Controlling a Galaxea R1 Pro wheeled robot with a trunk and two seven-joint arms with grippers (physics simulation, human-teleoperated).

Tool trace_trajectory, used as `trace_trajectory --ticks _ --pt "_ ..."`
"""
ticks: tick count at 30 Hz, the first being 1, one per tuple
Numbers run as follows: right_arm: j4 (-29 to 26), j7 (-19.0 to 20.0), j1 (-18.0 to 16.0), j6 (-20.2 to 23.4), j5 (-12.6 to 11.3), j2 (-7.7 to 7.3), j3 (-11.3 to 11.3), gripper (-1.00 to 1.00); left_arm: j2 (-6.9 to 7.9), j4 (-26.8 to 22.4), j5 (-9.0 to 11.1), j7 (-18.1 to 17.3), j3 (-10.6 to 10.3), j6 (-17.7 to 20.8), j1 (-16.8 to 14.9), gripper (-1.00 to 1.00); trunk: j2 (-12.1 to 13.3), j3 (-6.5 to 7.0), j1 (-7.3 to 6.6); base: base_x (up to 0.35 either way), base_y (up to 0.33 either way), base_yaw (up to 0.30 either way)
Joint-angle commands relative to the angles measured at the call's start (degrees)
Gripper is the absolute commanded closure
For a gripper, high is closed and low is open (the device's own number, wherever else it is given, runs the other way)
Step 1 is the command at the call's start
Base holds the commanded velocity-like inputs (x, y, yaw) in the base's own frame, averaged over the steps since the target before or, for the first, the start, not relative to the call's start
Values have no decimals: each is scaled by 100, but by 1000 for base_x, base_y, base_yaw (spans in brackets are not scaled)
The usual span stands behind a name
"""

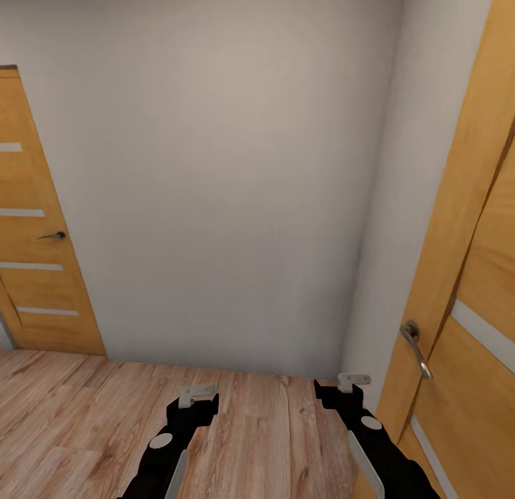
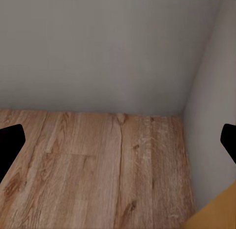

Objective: Move the two storage containers from the living room to the garage. In the garage, place one container on the floor and stack the other container on top of it (either order is fine).

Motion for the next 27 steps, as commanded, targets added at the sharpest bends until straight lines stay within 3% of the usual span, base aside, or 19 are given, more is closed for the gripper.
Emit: trace_trajectory --ticks 1,17,27 --pt "-10 -42 -1 24 -59 -9 35 -100 0 -8 -17 27 -8 30 -1 -100 -5 -3 3 27 0 0" --pt "-10 -42 -1 24 -59 -9 35 -100 0 -4 -17 26 -8 30 -1 -100 -5 -3 3 6 0 0" --pt "-10 -42 -1 24 -59 -9 35 -100 0 -8 -17 26 -8 36 -1 -100 -5 -3 3 266 0 0"
